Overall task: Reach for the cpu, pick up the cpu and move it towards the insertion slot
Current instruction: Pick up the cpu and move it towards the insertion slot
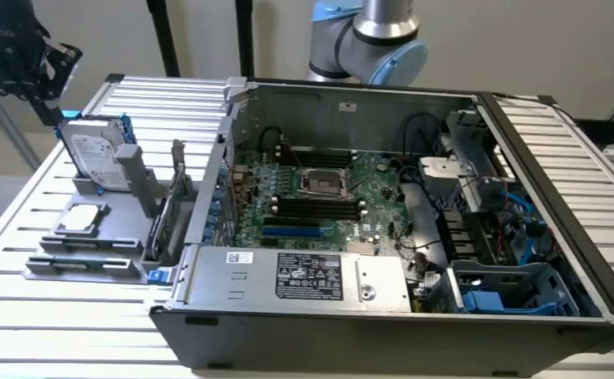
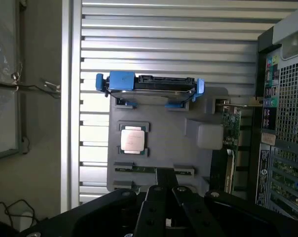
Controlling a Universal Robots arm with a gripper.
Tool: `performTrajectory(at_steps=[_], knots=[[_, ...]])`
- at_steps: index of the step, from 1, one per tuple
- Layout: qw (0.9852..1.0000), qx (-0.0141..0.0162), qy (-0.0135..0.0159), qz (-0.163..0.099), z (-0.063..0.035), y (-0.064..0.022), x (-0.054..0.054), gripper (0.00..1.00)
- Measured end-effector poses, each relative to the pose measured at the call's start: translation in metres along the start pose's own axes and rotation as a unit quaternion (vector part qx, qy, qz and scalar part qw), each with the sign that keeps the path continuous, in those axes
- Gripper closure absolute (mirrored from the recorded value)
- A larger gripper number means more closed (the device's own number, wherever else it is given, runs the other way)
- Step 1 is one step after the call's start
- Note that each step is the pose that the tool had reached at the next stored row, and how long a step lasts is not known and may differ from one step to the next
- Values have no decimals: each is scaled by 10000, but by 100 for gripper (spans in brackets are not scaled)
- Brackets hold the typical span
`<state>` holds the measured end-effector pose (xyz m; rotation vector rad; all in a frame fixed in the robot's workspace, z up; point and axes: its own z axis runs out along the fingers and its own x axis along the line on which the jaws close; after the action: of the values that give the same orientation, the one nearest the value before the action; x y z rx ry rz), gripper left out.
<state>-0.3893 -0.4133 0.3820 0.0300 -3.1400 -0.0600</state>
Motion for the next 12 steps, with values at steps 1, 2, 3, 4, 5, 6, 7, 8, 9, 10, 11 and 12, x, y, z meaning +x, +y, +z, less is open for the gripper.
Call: performTrajectory(at_steps=[1,2,3,4,5,6,7,8,9,10,11,12], knots=[[10000,0,0,0,0,0,0,89],[10000,0,0,0,0,0,0,89],[10000,0,0,0,0,0,0,89],[10000,0,1,0,-1,0,4,89],[10000,1,1,1,-1,0,14,89],[10000,0,0,1,1,1,33,89],[10000,0,-1,0,3,1,64,89],[10000,0,0,0,6,2,98,89],[10000,0,-1,0,12,3,133,89],[10000,0,-2,0,19,4,175,89],[10000,0,-1,0,24,4,218,89],[10000,0,0,0,31,5,257,89]])
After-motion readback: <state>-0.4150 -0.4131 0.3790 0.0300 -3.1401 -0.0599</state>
